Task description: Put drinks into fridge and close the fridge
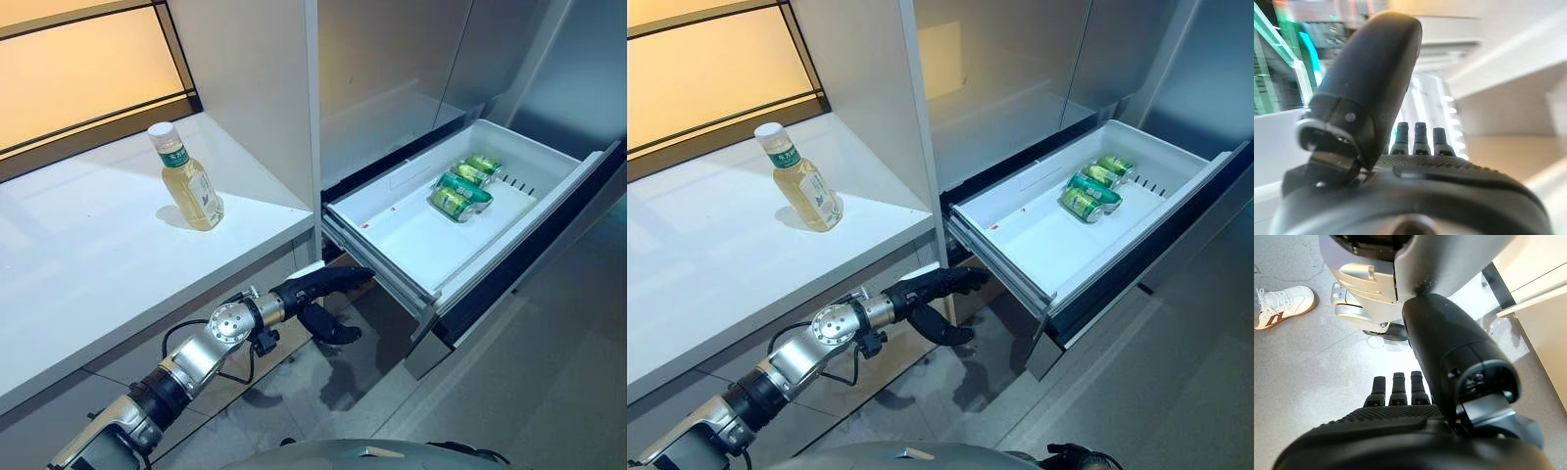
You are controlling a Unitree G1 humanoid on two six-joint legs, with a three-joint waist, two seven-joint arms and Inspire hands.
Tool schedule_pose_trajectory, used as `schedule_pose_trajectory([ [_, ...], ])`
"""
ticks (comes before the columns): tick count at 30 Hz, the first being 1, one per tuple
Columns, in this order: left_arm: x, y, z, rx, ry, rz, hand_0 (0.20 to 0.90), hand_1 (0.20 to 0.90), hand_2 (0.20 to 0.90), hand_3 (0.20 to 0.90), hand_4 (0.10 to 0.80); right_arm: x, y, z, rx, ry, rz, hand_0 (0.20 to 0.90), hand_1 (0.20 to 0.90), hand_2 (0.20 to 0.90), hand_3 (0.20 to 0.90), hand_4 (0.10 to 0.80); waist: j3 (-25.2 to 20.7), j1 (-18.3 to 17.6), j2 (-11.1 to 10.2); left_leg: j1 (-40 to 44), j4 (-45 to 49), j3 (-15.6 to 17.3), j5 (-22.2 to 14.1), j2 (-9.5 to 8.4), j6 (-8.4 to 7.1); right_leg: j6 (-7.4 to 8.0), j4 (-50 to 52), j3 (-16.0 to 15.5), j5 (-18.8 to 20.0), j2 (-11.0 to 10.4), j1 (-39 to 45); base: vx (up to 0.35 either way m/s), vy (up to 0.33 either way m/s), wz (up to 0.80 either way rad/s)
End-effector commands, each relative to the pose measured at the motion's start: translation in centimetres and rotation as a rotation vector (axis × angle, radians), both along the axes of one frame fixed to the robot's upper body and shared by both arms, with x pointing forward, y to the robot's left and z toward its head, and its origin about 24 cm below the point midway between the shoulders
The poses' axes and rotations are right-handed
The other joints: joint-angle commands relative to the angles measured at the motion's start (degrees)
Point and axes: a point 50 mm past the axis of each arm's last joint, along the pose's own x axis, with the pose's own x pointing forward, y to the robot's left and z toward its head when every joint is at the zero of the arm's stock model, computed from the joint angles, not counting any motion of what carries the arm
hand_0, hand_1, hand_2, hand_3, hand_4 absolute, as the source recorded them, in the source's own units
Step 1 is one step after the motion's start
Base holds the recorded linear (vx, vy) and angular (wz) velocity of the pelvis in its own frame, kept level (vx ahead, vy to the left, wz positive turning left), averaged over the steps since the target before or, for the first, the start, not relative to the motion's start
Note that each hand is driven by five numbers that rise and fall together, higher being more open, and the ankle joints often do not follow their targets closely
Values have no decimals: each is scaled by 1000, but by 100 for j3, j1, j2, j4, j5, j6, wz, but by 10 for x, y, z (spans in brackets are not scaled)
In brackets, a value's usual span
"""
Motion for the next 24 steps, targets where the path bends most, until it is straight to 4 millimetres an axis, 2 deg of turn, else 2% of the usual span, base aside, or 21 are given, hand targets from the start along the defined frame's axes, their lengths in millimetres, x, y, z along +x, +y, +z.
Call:
schedule_pose_trajectory([
  [1, 22, -23, 76, -244, -234, -104, 900, 900, 900, 900, 800, 6, 10, -2, 27, -18, -1, 900, 900, 900, 900, 800, 8, 168, 68, 50, 35, -40, -601, -165, 237, 515, 236, 28, 267, -134, -492, 0, 0, 0],
  [5, 11, -28, 106, -420, -307, -153, 900, 900, 900, 900, 800, 6, 12, -2, 33, -23, -1, 900, 900, 900, 900, 800, 0, 208, 47, 45, 35, -62, -617, -158, 239, 499, 228, 16, 262, -140, -485, 0, 0, 0],
  [10, 4, -26, 135, -536, -418, -161, 900, 900, 900, 900, 800, 3, 14, -3, 39, -25, 0, 900, 900, 900, 900, 800, -7, 244, 20, 36, 35, -99, -626, -158, 245, 474, 217, -2, 255, -143, -477, 1, -12, 2],
  [17, 0, -17, 163, -599, -565, -102, 900, 900, 900, 900, 800, 0, 17, -4, 46, -33, -7, 900, 900, 900, 900, 800, -33, 296, -7, 26, 35, -163, -628, -169, 244, 458, 191, -29, 258, -138, -462, 1, -14, 4],
  [18, 0, -12, 173, -636, -615, -68, 900, 900, 900, 900, 800, -1, 17, -4, 49, -34, -9, 900, 900, 900, 900, 800, -41, 310, -17, 24, 35, -180, -632, -172, 243, 452, 181, -28, 257, -137, -454, 0, 0, 0],
  [20, 1, -8, 175, -592, -643, 7, 900, 900, 900, 900, 800, -3, 20, -5, 55, -38, -19, 900, 900, 900, 900, 800, -78, 356, -51, -62, 35, -184, -575, -176, 231, 435, 183, -54, 286, -137, -528, -42, -36, 2],
  [23, -8, 28, 180, -659, -743, 23, 900, 900, 900, 900, 800, -1, 17, -4, 50, -53, -43, 900, 900, 900, 900, 800, 22, 434, -26, -56, 35, -237, -539, -165, 187, 430, 189, -130, 281, -154, -491, -36, 6, 4],
  [24, -12, 48, 184, -679, -785, 36, 900, 900, 900, 900, 800, -2, 15, -3, 48, -56, -56, 900, 900, 900, 900, 800, 50, 469, -23, -53, 35, -268, -521, -177, 190, 425, 195, -171, 282, -170, -478, 0, 0, 0],
])
